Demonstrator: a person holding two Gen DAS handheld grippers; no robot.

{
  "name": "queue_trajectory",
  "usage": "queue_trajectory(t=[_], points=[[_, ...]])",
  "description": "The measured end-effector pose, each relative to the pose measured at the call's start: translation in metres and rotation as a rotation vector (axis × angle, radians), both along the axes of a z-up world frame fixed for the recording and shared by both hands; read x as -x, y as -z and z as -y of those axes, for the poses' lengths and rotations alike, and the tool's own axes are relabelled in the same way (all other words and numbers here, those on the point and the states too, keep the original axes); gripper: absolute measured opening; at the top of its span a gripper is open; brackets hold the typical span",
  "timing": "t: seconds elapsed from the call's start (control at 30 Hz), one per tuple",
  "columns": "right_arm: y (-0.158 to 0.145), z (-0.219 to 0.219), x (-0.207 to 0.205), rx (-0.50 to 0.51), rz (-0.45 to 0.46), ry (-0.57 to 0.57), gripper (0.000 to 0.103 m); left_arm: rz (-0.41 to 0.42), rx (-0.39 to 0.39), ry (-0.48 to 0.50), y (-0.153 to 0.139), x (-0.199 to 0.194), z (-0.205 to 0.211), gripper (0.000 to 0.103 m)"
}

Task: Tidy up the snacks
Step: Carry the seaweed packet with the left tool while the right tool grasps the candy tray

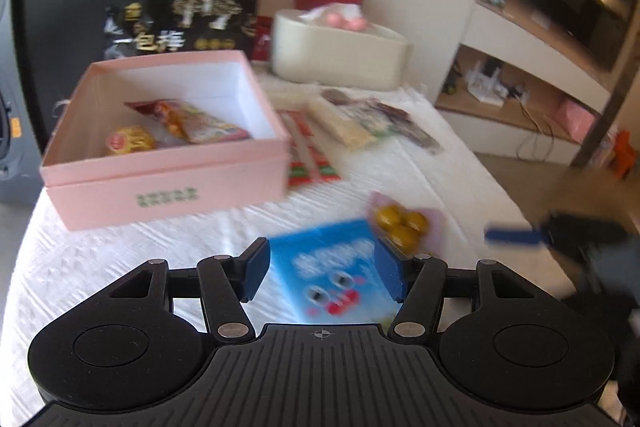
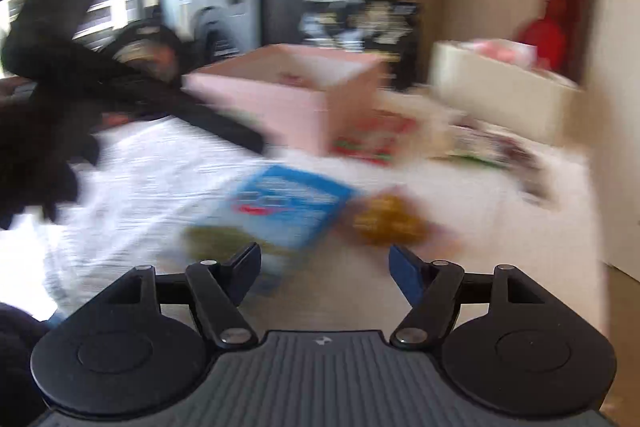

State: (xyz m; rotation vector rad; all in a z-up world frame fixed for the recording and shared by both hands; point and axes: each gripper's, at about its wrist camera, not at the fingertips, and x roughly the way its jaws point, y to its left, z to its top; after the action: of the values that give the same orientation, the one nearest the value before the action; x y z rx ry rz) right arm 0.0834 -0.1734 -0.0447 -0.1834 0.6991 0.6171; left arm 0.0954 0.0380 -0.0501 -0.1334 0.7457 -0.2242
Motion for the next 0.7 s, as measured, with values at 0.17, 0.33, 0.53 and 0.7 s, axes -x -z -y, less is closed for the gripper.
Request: queue_trajectory(t=[0.17,0.33,0.53,0.7], points=[[0.02,0.043,-0.035,-0.024,-0.066,0.299,0.075,-0.003,-0.16,0.11,0.023,0.005,0.063,0.065],[0.034,0.051,-0.042,-0.071,-0.092,0.368,0.078,0.039,-0.365,0.17,0.037,0.013,0.083,0.066],[0.036,0.047,-0.042,-0.047,-0.084,0.364,0.08,-0.005,-0.395,0.081,0.037,0.018,0.047,0.065],[0.035,0.043,-0.041,-0.02,-0.078,0.356,0.082,-0.046,-0.319,0.095,0.041,0.011,0.044,0.089]])
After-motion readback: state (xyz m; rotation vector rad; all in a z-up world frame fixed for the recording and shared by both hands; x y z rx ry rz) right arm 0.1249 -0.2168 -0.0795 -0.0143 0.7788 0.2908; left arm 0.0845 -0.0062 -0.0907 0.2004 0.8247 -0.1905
